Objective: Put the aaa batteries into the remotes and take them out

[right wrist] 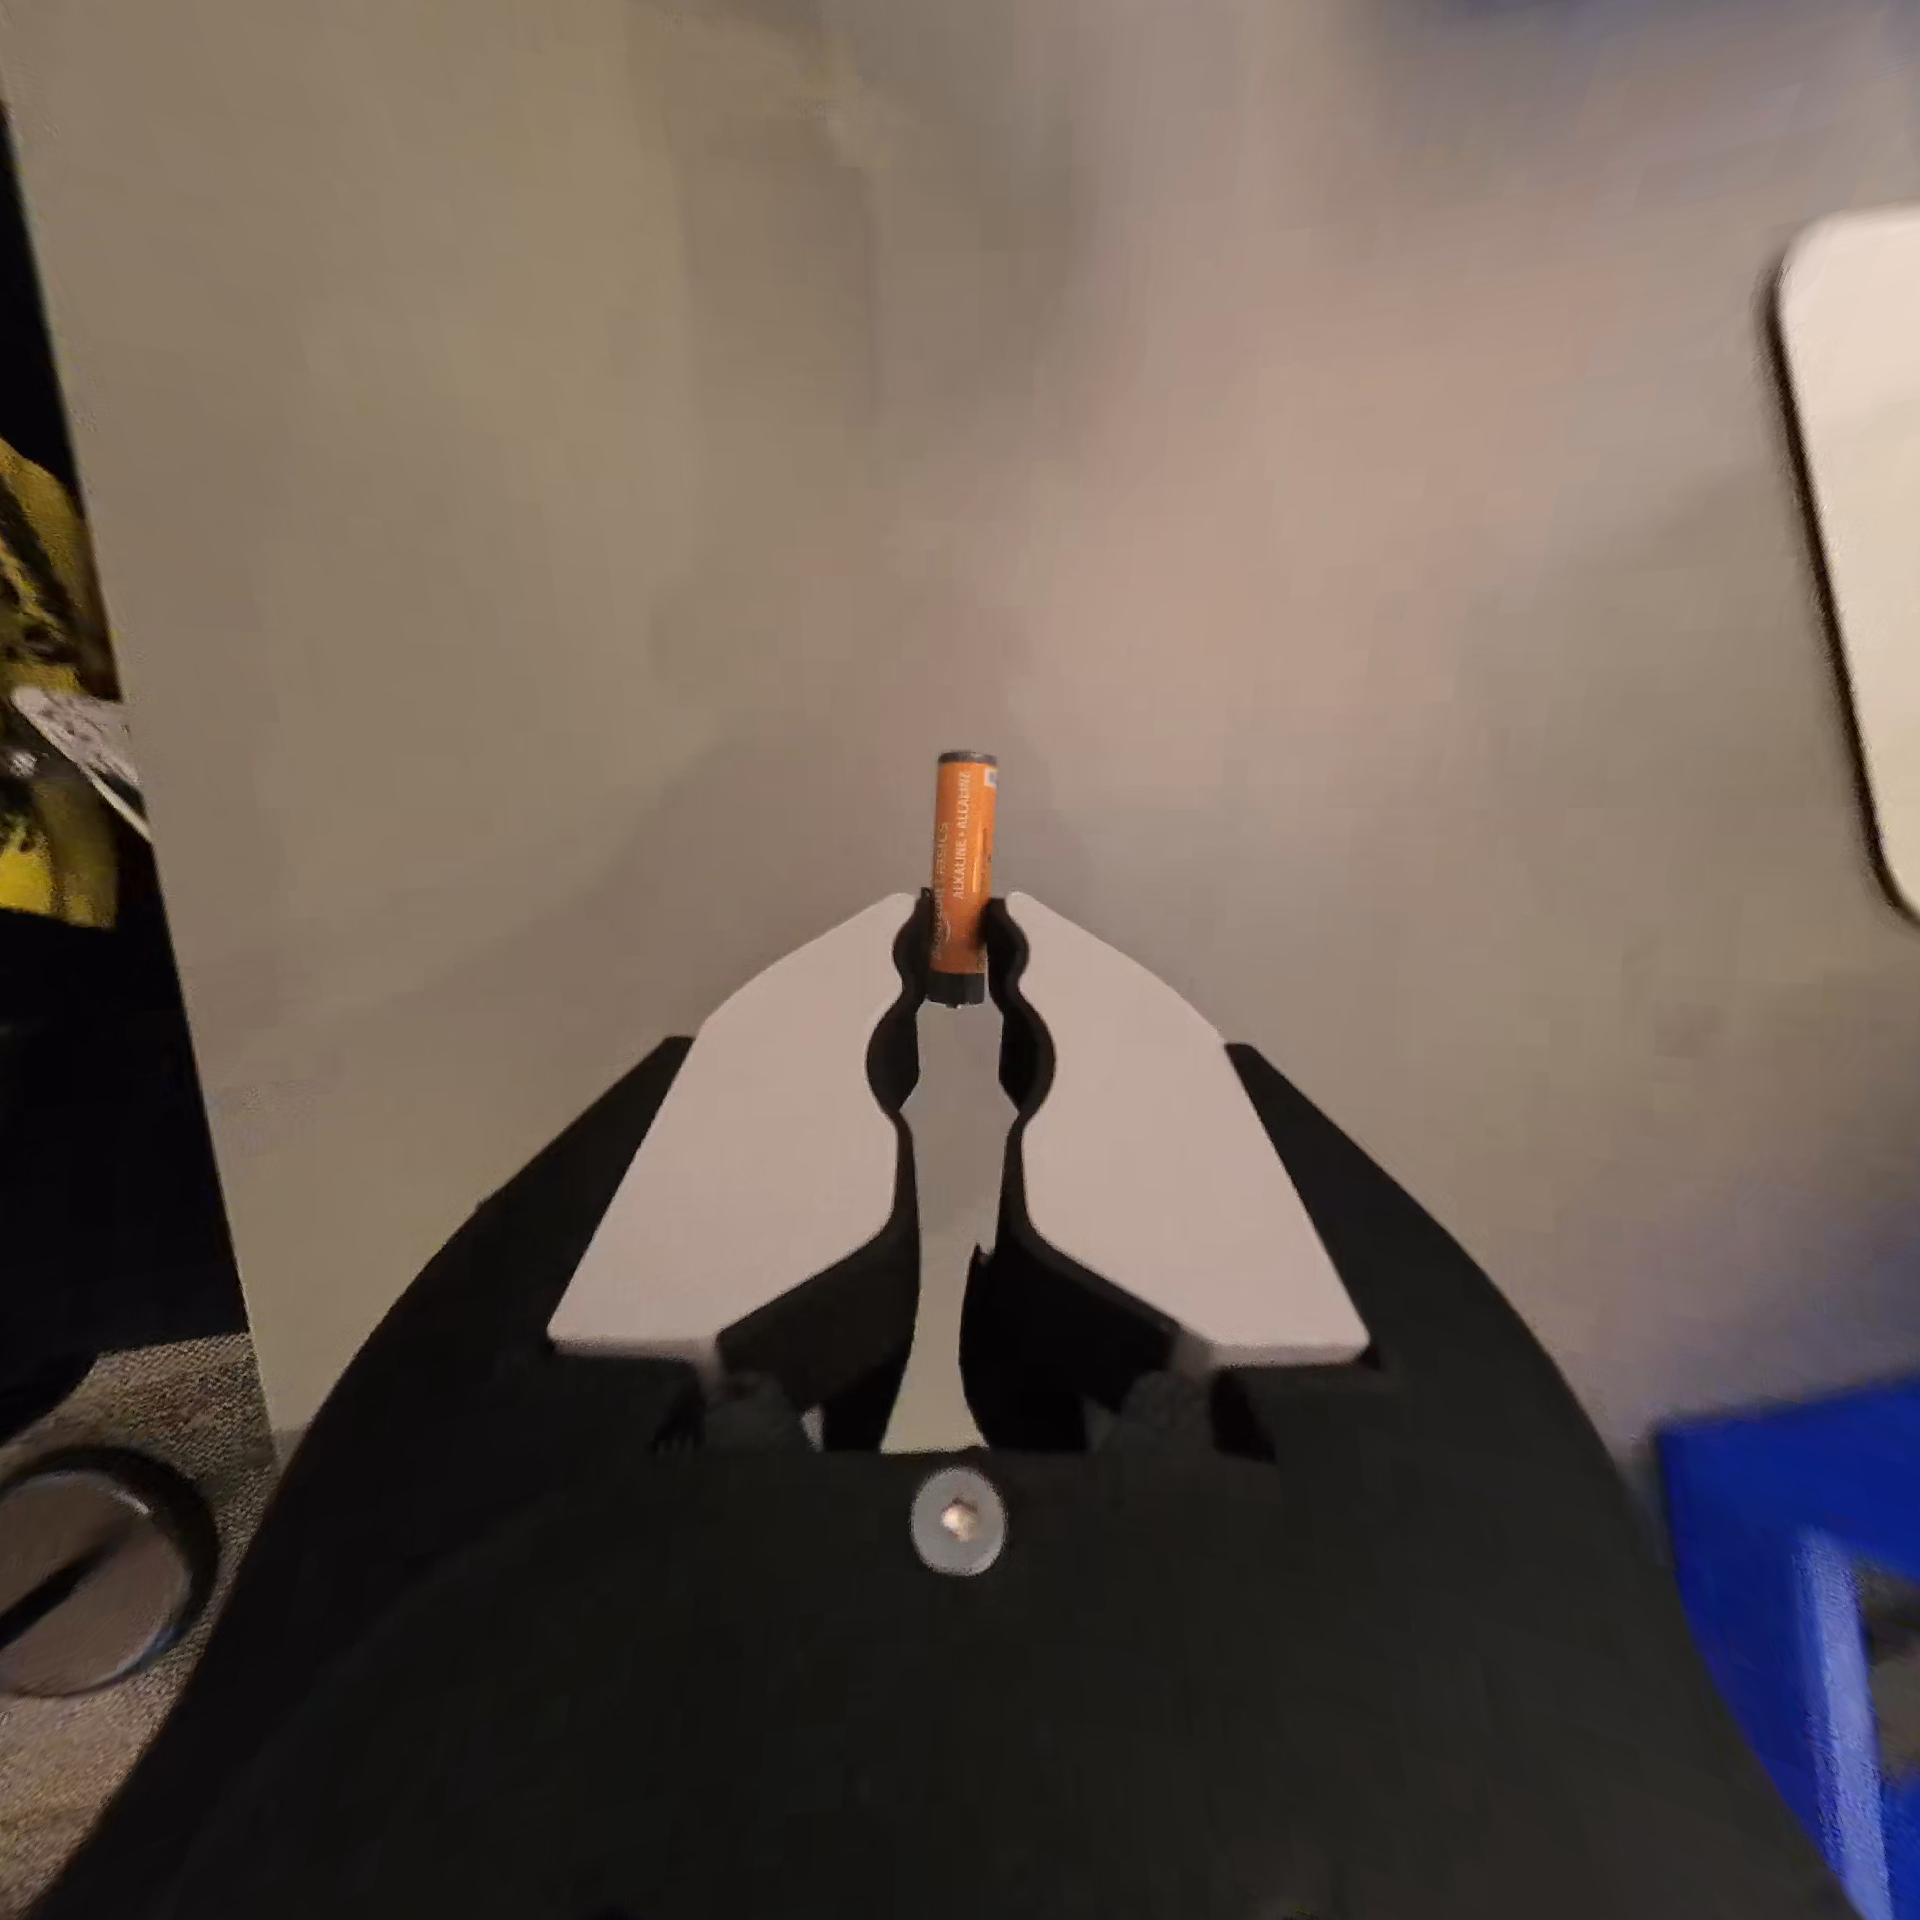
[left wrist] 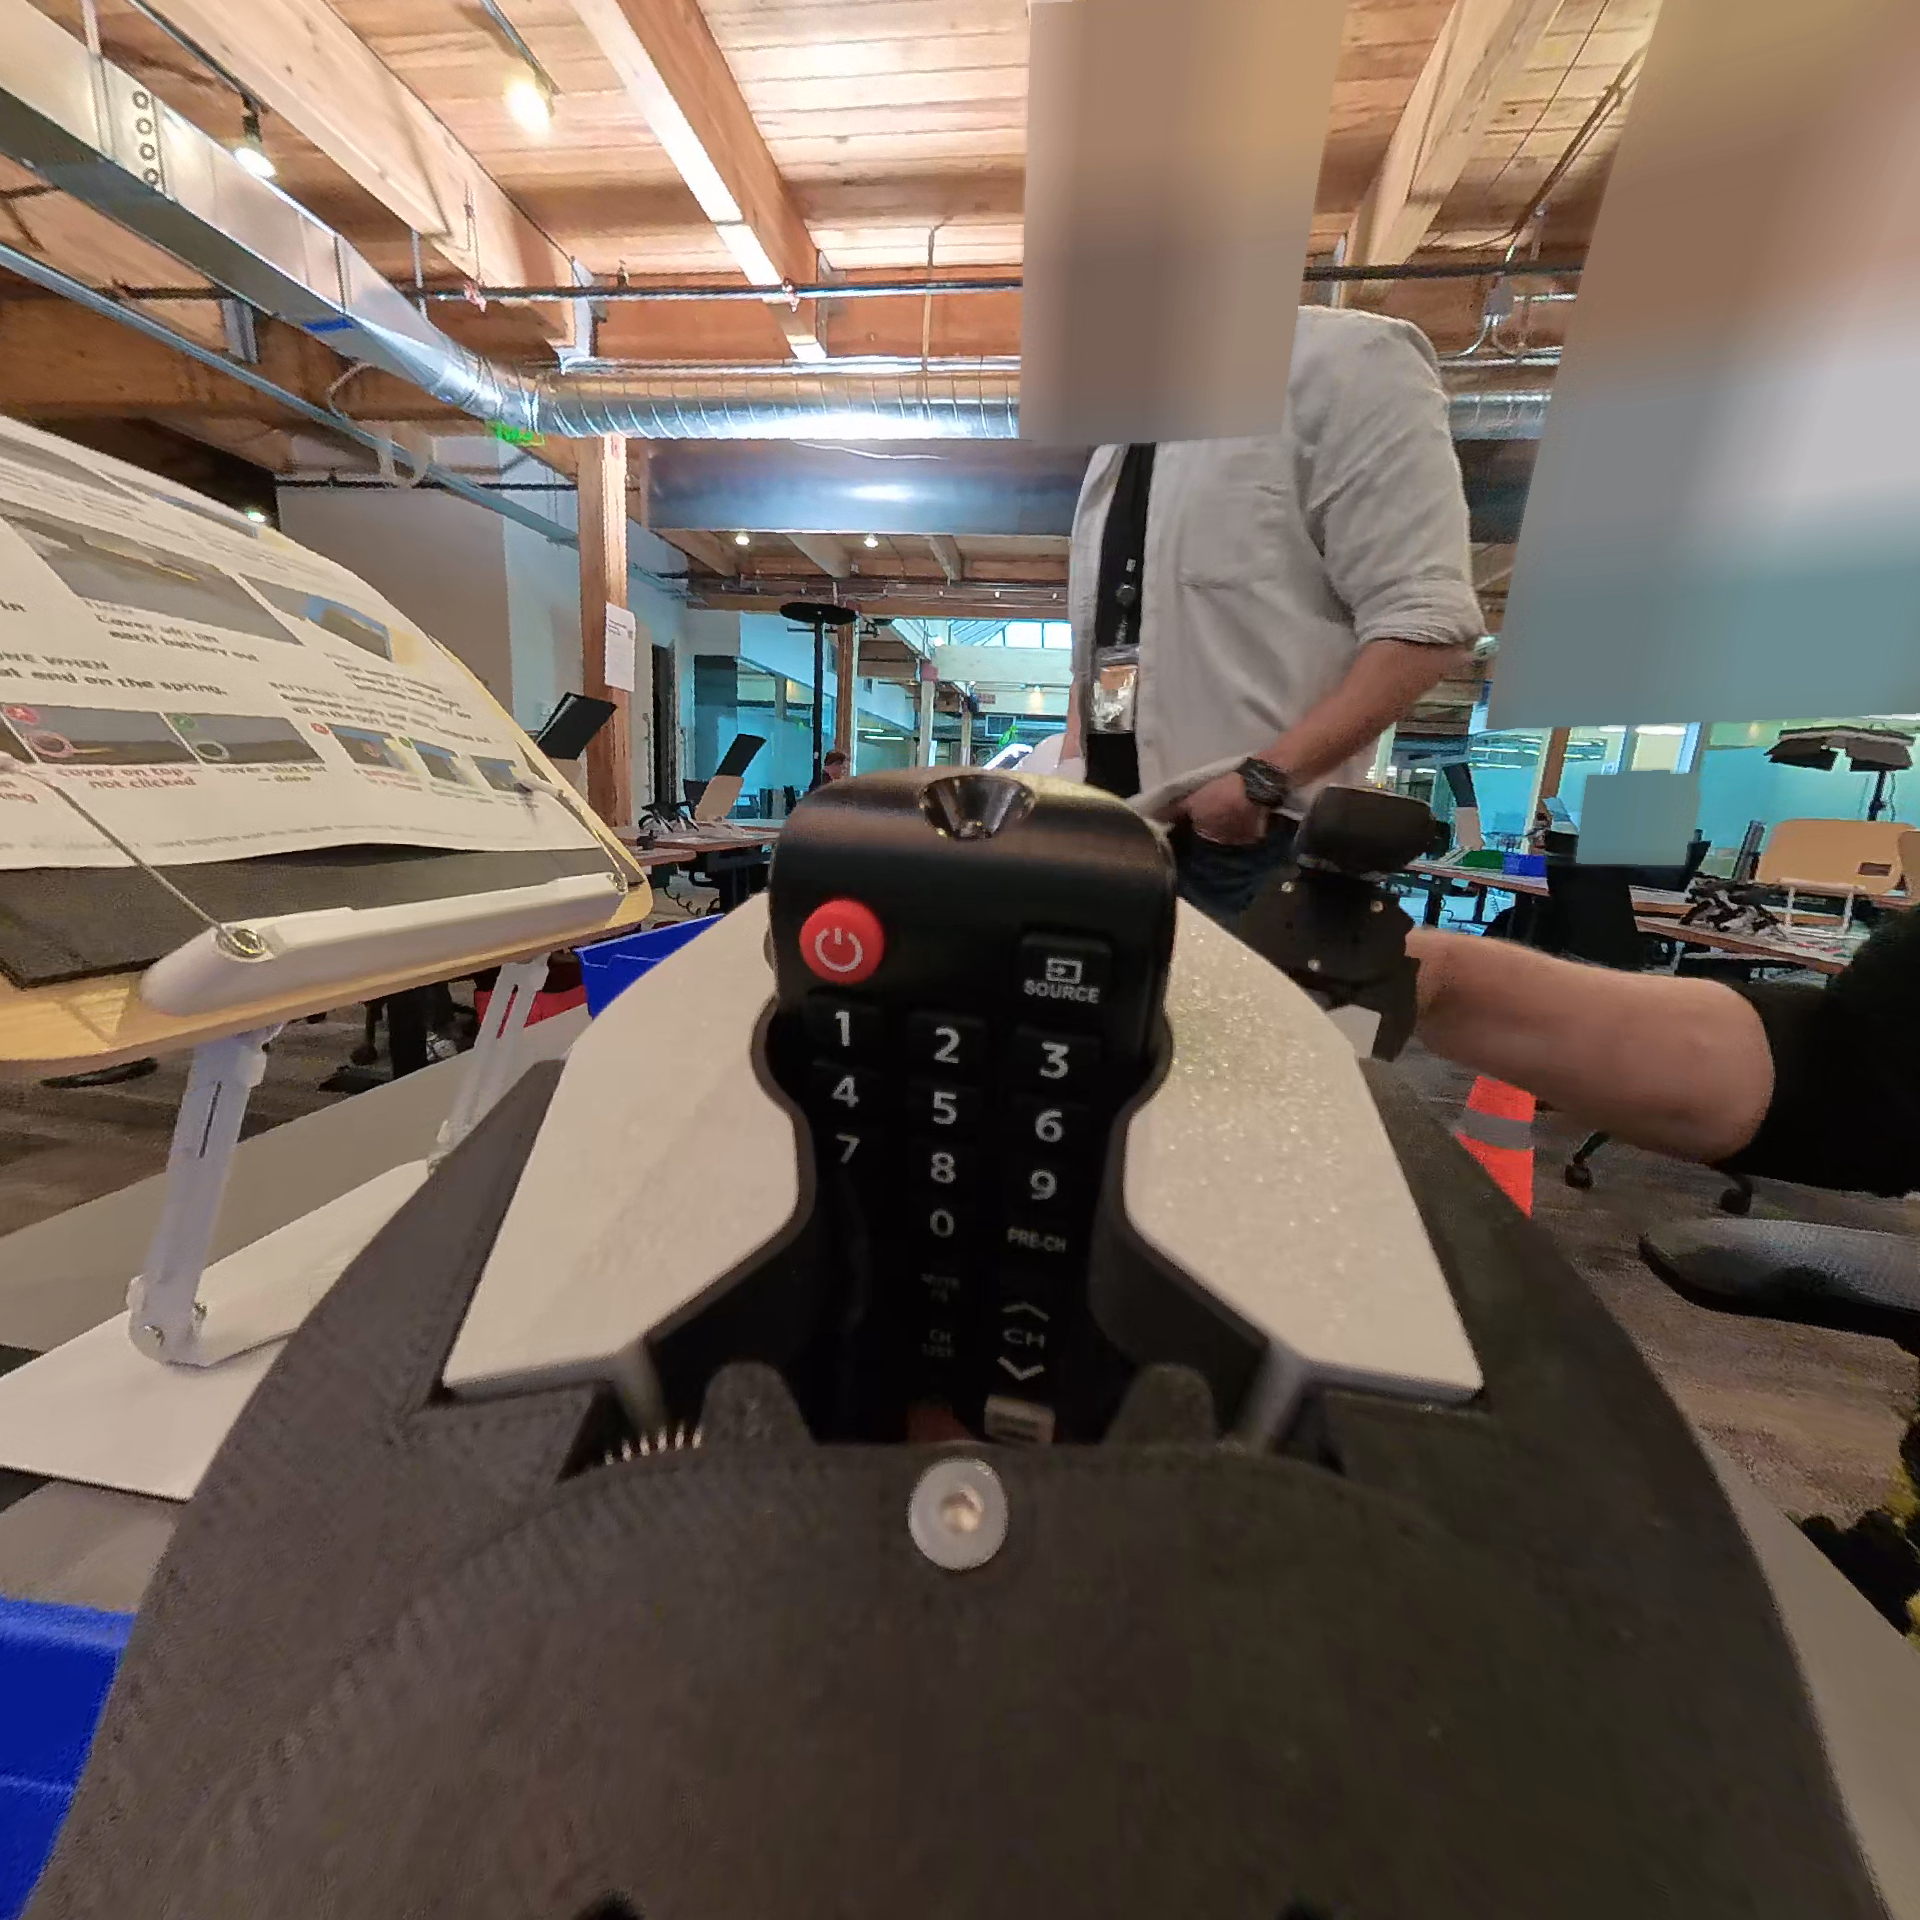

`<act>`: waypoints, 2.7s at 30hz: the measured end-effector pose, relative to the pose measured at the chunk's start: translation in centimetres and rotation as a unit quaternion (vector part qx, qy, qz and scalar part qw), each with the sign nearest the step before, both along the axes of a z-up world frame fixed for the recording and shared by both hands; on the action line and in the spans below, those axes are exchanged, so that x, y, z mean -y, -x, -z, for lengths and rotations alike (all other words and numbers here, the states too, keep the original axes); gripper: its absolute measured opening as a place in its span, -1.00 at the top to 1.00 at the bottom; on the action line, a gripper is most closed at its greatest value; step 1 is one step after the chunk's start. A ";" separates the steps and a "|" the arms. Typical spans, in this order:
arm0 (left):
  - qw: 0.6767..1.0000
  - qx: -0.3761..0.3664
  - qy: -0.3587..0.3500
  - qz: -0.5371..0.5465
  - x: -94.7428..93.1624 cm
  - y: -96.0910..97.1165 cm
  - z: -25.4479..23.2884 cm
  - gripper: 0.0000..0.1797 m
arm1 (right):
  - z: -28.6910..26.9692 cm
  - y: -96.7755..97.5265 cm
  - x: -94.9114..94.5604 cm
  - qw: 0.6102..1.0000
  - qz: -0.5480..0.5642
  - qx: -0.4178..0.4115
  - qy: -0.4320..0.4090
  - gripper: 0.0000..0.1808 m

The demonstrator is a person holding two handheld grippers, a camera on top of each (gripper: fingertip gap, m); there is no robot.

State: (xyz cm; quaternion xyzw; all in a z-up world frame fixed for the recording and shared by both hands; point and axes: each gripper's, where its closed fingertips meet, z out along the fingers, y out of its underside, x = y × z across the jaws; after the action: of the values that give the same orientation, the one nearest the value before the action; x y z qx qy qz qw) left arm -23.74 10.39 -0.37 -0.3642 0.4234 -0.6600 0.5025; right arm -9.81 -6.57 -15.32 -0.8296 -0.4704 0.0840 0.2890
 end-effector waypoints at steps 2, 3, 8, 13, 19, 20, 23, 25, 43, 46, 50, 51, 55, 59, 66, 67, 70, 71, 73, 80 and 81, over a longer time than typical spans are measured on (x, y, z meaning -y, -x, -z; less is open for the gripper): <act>1.000 -0.002 0.008 0.001 0.0 -0.6 0.3 0.33 | -0.8 -3.1 0.4 0.999 0.030 -0.004 -0.020 0.89; 1.000 -0.003 0.013 0.002 0.2 -0.8 0.6 0.33 | -1.2 -4.3 0.6 0.999 0.038 -0.017 -0.022 0.89; 0.999 -0.024 0.021 -0.004 1.0 -0.6 2.4 0.33 | -4.1 -8.2 -2.0 0.997 0.014 -0.048 -0.054 0.89; 0.999 -0.005 0.037 -0.016 -0.4 -1.1 2.2 0.33 | -6.1 -9.8 -6.2 0.997 -0.019 -0.042 -0.054 0.89; 0.999 -0.009 0.031 0.007 -0.3 -4.3 2.1 0.33 | -5.8 -9.8 -5.8 0.997 0.007 -0.032 -0.075 0.89; 0.999 -0.011 0.031 0.010 -0.1 -4.5 2.1 0.33 | -5.5 -9.7 -5.2 0.997 0.008 -0.026 -0.078 0.89; 1.000 -0.010 0.027 0.011 0.4 -4.2 1.9 0.33 | -5.0 -10.4 -3.8 0.996 0.032 -0.013 -0.082 0.89; 1.000 -0.009 0.024 0.009 0.6 -3.6 1.7 0.33 | -5.5 -11.1 -3.3 0.995 0.043 -0.012 -0.091 0.89; 0.999 -0.037 0.029 -0.016 -1.0 -3.0 3.6 0.34 | -6.0 -34.2 -13.5 0.960 0.125 0.226 -0.112 0.89; 0.998 -0.044 0.033 -0.012 -1.0 -3.4 4.2 0.33 | -4.5 -37.2 -16.2 0.953 0.108 0.268 -0.086 0.89; 0.998 -0.051 0.035 -0.019 -1.3 -3.4 4.7 0.33 | -2.2 -41.9 -19.9 0.937 0.103 0.331 -0.039 0.88; 0.998 -0.050 0.038 -0.021 -1.5 -3.4 4.8 0.33 | -1.3 -42.9 -20.5 0.934 0.102 0.342 -0.017 0.88; 0.998 -0.053 0.035 -0.021 -1.4 -3.6 4.9 0.33 | 2.0 -46.2 -21.8 0.907 0.082 0.410 0.059 0.88; 0.998 -0.054 0.035 -0.023 -1.5 -3.5 4.9 0.34 | 3.6 -48.7 -22.5 0.872 0.085 0.471 0.102 0.87; 0.997 -0.064 0.035 -0.025 -1.6 -3.7 5.5 0.33 | 4.7 -49.9 -24.0 0.844 0.066 0.521 0.108 0.86; 0.997 -0.066 0.035 -0.025 -1.6 -3.7 5.6 0.33 | 4.9 -50.1 -24.0 0.841 0.069 0.524 0.114 0.80; 0.997 -0.066 0.037 -0.027 -1.7 -3.7 5.6 0.33 | 5.2 -50.7 -23.8 0.831 0.071 0.536 0.128 0.78; 0.997 -0.065 0.038 -0.027 -1.8 -3.6 5.6 0.34 | 5.2 -50.9 -23.6 0.824 0.068 0.546 0.133 0.76; 0.997 -0.065 0.038 -0.026 -1.7 -3.7 5.7 0.34 | 4.7 -50.5 -24.0 0.830 0.070 0.542 0.108 0.75; 0.997 -0.060 0.040 -0.032 -1.9 -3.5 5.4 0.34 | -2.8 -43.9 -19.6 0.891 0.102 0.442 0.017 0.74; 0.997 -0.059 0.040 -0.032 -1.9 -3.4 5.3 0.34 | -3.9 -41.5 -17.4 0.908 0.085 0.410 0.012 0.74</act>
State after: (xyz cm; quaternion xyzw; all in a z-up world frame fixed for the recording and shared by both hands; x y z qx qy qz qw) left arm -20.32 12.27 -5.67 -0.4353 0.4135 -0.6377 0.4826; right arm 31.71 10.88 -11.44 -0.8311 -0.4745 -0.2822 0.0669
